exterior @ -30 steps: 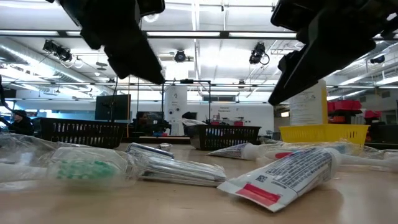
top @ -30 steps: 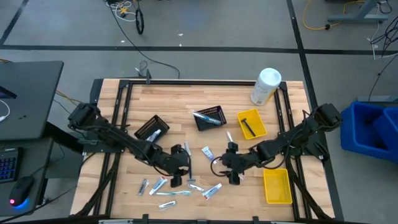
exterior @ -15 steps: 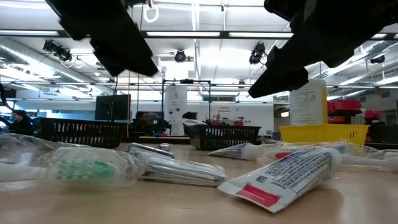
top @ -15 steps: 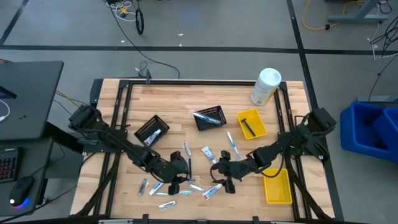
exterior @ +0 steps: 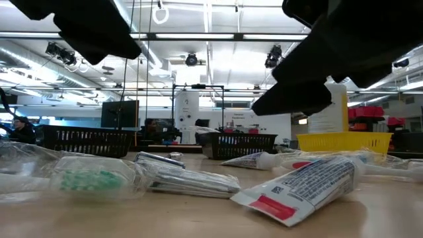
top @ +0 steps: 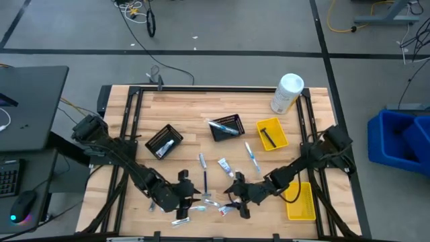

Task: Pick & Place Travel size toiletries
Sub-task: Put the silver nail cutter into the bottom yellow basket

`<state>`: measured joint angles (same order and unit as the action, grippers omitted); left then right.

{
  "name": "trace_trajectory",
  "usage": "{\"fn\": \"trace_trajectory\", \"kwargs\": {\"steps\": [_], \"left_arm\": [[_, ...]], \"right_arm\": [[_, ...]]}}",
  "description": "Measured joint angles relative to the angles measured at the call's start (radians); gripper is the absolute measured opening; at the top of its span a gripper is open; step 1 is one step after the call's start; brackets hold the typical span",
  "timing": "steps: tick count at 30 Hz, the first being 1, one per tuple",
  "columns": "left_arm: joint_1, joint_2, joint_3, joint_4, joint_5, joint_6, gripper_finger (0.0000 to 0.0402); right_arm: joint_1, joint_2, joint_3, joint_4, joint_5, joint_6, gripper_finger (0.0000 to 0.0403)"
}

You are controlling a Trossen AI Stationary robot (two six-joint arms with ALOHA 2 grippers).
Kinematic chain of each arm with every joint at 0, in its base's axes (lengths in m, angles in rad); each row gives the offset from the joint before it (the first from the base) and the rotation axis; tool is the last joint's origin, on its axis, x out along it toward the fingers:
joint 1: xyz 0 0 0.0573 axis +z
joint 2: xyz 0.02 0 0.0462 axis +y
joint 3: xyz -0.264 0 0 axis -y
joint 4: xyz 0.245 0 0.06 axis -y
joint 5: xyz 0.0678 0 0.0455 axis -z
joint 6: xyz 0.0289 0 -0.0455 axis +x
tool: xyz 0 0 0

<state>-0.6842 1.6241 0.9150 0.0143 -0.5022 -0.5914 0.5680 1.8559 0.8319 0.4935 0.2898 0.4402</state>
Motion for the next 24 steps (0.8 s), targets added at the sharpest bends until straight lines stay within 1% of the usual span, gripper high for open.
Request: {"fn": "trace_trajectory", "kwargs": {"steps": [7, 11, 15, 24], "left_arm": [[-0.005, 0.000, 0.000, -0.001, -0.120, 0.007, 0.0130], [-0.005, 0.000, 0.000, 0.000, -0.133, 0.010, 0.0130], [-0.006, 0.000, 0.000, -0.001, -0.134, 0.004, 0.0130], [-0.006, 0.000, 0.000, 0.002, -0.168, 0.014, 0.0130]], "right_arm": [[0.011, 0.123, 0.125, -0.015, 0.012, -0.007, 0.0260], [0.011, 0.170, 0.183, -0.077, 0.075, 0.000, 0.0250], [0.009, 0.195, 0.197, -0.077, 0.077, -0.001, 0.0245], [0.011, 0.286, 0.203, 0.008, 0.076, 0.012, 0.0264]]}}
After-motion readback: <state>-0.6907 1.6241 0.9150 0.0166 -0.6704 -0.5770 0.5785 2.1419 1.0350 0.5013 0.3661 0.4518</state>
